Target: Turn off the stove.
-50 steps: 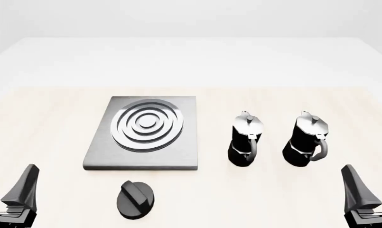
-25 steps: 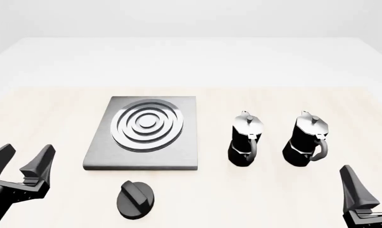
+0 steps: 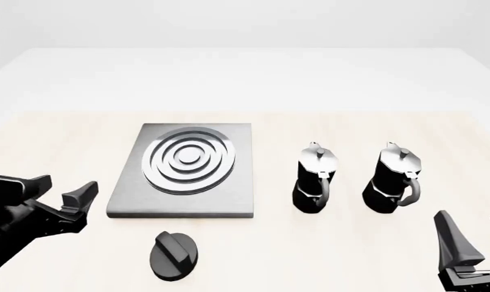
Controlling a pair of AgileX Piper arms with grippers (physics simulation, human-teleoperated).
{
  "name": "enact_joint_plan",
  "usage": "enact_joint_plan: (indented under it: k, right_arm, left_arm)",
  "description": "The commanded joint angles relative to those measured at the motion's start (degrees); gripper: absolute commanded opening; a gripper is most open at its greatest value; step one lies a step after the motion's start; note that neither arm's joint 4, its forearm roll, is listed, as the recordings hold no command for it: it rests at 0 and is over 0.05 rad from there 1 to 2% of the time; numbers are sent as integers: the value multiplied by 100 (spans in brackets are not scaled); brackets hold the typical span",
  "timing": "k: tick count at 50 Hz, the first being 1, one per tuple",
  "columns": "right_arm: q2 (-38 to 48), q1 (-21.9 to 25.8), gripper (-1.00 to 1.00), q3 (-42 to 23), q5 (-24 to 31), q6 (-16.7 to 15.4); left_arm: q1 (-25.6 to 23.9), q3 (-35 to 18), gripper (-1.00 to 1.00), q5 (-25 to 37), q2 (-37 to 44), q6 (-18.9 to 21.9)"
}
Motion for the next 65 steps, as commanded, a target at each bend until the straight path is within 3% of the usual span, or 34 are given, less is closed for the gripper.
enact_joint_plan:
  k: [1,5,16,31,65]
  right_arm:
    - [11,16,100,0,4,0]
    - [27,7,100,0,-7,0]
    - [-7,38,100,0,36,-2]
    - [5,25,100,0,25,37]
    - [29,94,100,0,11,28]
  left_arm:
    - [-548,-418,100,888,431,-109]
    - [-911,-485,100,1178,685,-330]
    - [-1003,-392,100,1554,1037,-242]
    - [-846,-29,100,997,1800,-51]
    - [-1219,184,100,-13,2696,-457]
